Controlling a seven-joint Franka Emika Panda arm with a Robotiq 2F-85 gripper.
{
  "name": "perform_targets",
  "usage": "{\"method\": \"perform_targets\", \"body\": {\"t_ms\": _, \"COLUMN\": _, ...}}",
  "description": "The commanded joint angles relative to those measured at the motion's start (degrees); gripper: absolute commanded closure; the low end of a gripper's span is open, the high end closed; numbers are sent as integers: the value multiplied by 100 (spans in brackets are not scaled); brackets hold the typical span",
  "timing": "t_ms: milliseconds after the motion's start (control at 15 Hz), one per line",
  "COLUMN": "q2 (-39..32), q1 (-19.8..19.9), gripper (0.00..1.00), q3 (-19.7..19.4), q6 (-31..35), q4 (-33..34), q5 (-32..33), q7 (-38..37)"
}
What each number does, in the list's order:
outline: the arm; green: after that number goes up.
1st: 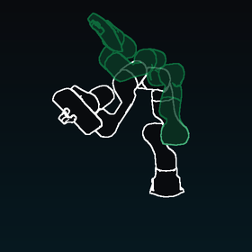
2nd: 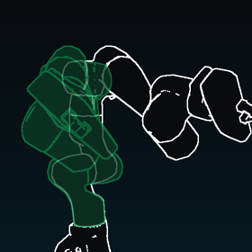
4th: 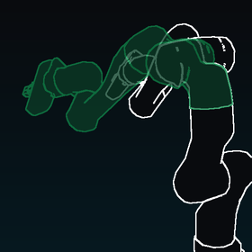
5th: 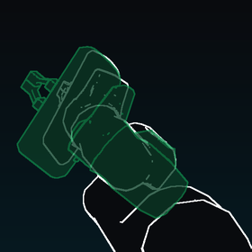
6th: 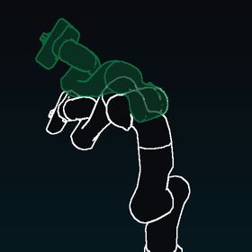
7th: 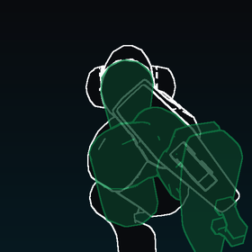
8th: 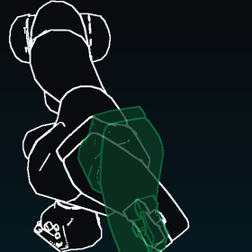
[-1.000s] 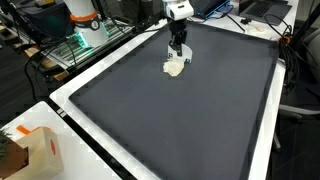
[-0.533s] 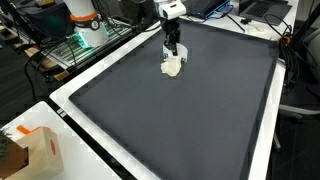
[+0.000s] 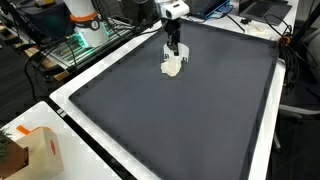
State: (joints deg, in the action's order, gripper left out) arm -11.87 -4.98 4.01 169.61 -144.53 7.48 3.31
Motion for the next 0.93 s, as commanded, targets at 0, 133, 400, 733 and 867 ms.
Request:
{"method": "perform_targets", "body": {"t_ms": 0, "q2": -664, "q1": 102, "gripper": 99, "q3": 113, "q6": 4, "q4": 525, "q5": -98, "q7": 349}}
{"method": "perform_targets", "body": {"t_ms": 133, "q2": -803, "q1": 64, "gripper": 99, "q3": 88, "q6": -121, "q4": 772, "q5": -53, "q7": 345}}
{"method": "perform_targets", "body": {"t_ms": 400, "q2": -1082, "q1": -26, "gripper": 99, "q3": 6, "q6": -321, "q4": 1294, "q5": -10, "q7": 175}}
{"method": "perform_targets", "body": {"t_ms": 733, "q2": -1281, "q1": -146, "gripper": 99, "q3": -187, "q6": -359, "q4": 1749, "q5": -41, "q7": -306}}
{"method": "perform_targets", "body": {"t_ms": 867, "q2": -1317, "q1": -221, "gripper": 99, "q3": -307, "q6": -369, "q4": 1852, "q5": -77, "q7": -659}}
